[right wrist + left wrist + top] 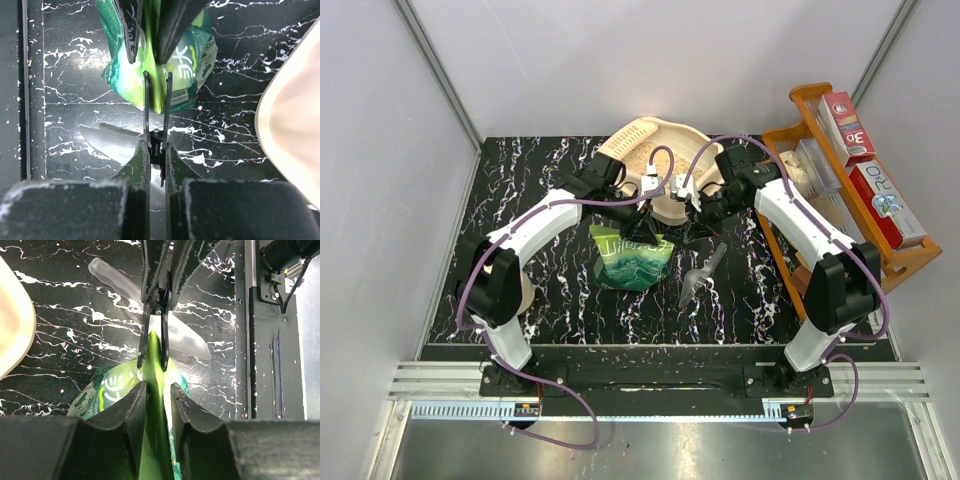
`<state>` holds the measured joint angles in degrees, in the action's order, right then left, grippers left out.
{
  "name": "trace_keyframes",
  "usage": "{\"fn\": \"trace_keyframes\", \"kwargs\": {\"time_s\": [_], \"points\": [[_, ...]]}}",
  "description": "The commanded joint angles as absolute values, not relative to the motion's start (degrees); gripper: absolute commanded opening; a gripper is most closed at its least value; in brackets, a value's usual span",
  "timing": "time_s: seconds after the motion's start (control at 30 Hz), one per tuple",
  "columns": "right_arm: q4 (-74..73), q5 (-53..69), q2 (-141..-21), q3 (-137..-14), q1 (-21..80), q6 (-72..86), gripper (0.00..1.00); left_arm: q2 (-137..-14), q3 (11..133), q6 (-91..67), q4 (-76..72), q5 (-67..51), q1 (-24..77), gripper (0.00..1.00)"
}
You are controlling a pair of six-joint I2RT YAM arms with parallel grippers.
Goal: Fill the litter box with clean litter
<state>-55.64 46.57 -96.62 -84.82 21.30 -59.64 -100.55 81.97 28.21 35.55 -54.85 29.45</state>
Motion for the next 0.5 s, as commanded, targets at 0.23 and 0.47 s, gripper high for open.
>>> {"fn": "trace_keyframes", "kwargs": {"time_s": [0.23,0.47], "points": [[-58.3,42.5,-97.5,-90.0,26.5,-65.2,0.0,-91.1,76.7,31.2,38.1,-51.9,25.1,0.33],[-59.0,39.8,-97.8,-91.2,29.1,-66.4,0.0,-86.2,71.6,31.4,38.1,-50.4,24.1,0.35]]}}
